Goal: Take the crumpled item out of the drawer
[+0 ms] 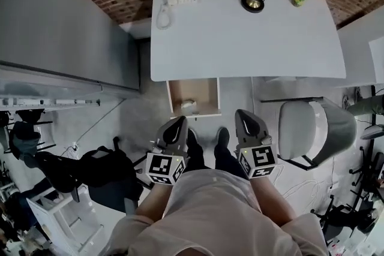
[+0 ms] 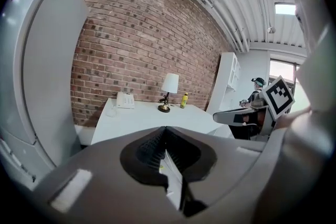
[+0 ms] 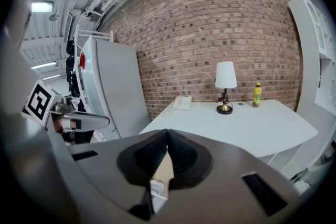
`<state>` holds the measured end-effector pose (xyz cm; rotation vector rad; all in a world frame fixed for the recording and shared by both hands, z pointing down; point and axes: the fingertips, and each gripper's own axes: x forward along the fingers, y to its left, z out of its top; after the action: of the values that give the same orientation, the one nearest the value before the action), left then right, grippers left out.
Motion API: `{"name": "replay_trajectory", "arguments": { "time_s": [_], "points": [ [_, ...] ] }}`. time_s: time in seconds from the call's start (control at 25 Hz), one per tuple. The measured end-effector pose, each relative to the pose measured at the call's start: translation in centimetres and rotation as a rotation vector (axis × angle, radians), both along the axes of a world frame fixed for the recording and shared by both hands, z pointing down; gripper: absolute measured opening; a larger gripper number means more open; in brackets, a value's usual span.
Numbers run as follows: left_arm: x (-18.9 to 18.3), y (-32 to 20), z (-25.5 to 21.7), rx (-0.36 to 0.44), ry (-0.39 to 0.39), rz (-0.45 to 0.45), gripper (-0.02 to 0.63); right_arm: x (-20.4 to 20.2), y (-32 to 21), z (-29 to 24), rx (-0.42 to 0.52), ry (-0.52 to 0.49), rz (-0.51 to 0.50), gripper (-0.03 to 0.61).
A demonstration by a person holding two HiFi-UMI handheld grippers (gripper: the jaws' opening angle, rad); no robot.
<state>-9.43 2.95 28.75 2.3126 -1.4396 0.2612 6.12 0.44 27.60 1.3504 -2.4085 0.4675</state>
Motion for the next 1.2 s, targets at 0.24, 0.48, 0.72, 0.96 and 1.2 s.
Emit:
{"name": "replay_trajectory", "arguments": {
  "time_s": [0.24, 0.48, 0.72, 0.96, 1.2],
  "points": [
    [-3.5, -1.7, 3.6, -0.040, -0.018, -0.081, 0.006, -0.9, -1.7, 3.9, -0.025, 0.016, -0.033, 0.009],
    [-5.2, -2.2, 8.6, -0.105, -0.005, -0.123, 0.006, -1.0, -2.7, 9.2, -0.100, 0.052, -0.028, 0.009],
    [-5.5, -2.7, 14.1, -0.159, -0.033, -0.137, 0.006, -1.5, -3.7, 13.8, -0.132, 0.041, -0.041, 0.009],
    [-5.0, -1.7, 18.8, -0.223, -0.035, -0.138, 0.006, -1.4, -3.2, 18.2, -0.172, 0.035, -0.034, 0.009],
    [-4.4, 0.1, 23.0, -0.287, -0.043, -0.114, 0.006, -1.1, -2.0, 21.8, -0.219, 0.036, -0.035, 0.008]
  ]
}}
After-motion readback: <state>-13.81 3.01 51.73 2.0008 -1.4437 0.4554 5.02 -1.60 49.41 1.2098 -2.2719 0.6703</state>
